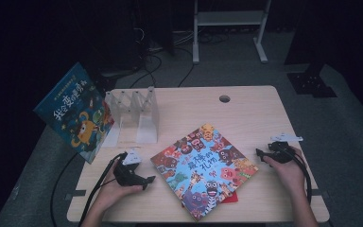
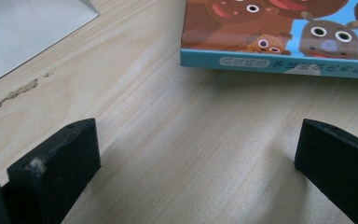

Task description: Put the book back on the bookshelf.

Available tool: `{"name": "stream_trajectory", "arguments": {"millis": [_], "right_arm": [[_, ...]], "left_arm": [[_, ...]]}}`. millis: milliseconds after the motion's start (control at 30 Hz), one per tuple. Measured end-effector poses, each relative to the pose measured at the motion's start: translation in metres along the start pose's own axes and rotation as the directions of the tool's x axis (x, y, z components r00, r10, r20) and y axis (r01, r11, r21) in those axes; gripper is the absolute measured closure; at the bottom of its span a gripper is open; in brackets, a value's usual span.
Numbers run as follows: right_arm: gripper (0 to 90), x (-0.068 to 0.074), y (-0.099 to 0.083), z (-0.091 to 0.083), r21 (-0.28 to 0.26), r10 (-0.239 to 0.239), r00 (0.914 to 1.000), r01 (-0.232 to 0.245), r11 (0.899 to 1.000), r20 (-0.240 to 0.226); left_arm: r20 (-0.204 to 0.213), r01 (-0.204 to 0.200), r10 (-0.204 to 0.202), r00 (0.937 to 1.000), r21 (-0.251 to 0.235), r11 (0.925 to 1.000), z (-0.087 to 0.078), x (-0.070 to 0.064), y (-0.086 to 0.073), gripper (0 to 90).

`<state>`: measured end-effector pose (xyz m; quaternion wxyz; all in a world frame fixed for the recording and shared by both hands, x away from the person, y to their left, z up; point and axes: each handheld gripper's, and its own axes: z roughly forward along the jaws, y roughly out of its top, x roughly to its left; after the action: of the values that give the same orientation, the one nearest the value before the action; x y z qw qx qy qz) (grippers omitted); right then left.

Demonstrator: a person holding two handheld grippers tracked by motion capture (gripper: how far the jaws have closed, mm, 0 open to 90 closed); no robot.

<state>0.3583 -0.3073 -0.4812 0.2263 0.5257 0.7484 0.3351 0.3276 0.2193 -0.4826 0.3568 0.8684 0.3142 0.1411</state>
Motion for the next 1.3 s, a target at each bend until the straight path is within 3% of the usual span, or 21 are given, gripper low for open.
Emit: {"name": "stream_trajectory", "arguments": {"millis": [300, 667, 800, 1300], "right_arm": [[41.2, 0.005, 0.0, -0.021, -0.024, -0.019, 0.9994, 0.018, 1.0, -0.028], [42.9, 0.016, -0.026, -0.058, -0.044, -0.044, 0.9951, 0.041, 0.998, -0.088], [43.0, 0.022, -0.033, -0.068, -0.051, -0.046, 0.9912, 0.04, 0.998, -0.124], [43.6, 0.039, -0.034, -0.065, -0.032, -0.076, 0.9783, 0.071, 0.997, -0.193]], "left_arm": [[-0.011, 0.009, -0.009, 0.9999, -0.002, 1.0, 0.002, 0.002, 0.002, 0.0], [-0.01, 0.009, -0.009, 0.9999, -0.002, 1.0, 0.002, 0.002, 0.002, 0.0], [-0.029, 0.027, -0.027, 0.9992, -0.001, 0.9996, 0.001, 0.002, 0.001, 0.0], [-0.023, 0.022, -0.022, 0.9995, -0.002, 0.9998, 0.002, 0.004, 0.002, 0.0]]}}
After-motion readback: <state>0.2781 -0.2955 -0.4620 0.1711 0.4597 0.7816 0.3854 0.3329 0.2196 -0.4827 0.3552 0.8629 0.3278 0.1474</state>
